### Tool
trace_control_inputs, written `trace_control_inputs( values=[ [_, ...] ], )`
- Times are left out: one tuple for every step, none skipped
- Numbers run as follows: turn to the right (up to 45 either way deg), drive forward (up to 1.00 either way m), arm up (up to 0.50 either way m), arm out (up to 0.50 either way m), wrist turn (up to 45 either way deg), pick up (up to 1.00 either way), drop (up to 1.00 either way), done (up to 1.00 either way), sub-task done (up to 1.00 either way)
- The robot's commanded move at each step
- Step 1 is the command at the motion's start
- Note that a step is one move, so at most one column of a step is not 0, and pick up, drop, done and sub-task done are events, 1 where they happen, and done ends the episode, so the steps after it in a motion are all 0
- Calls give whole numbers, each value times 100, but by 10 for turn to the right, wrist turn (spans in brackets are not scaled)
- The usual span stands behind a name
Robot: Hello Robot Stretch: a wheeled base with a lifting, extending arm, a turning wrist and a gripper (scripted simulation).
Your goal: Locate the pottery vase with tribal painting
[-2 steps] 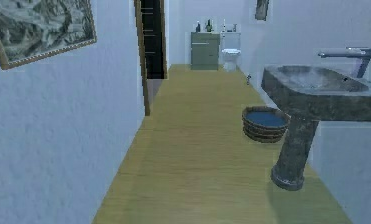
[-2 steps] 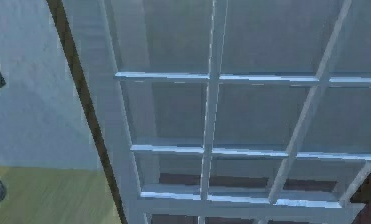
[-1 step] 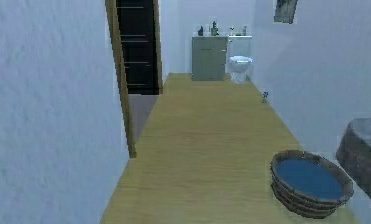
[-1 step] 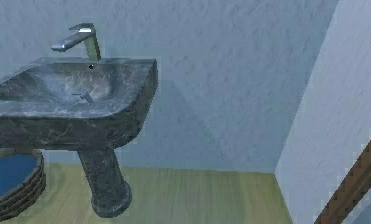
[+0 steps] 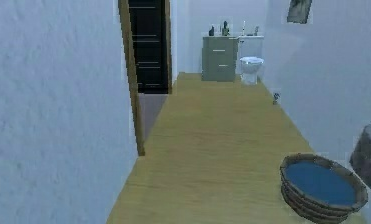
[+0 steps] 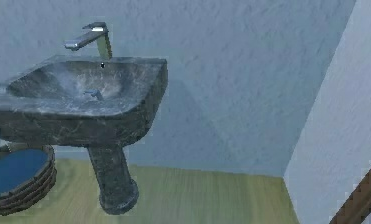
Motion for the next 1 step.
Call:
trace_control_inputs(
  values=[
    [90,0,0,0,0,0,0,0,0]
  ],
)
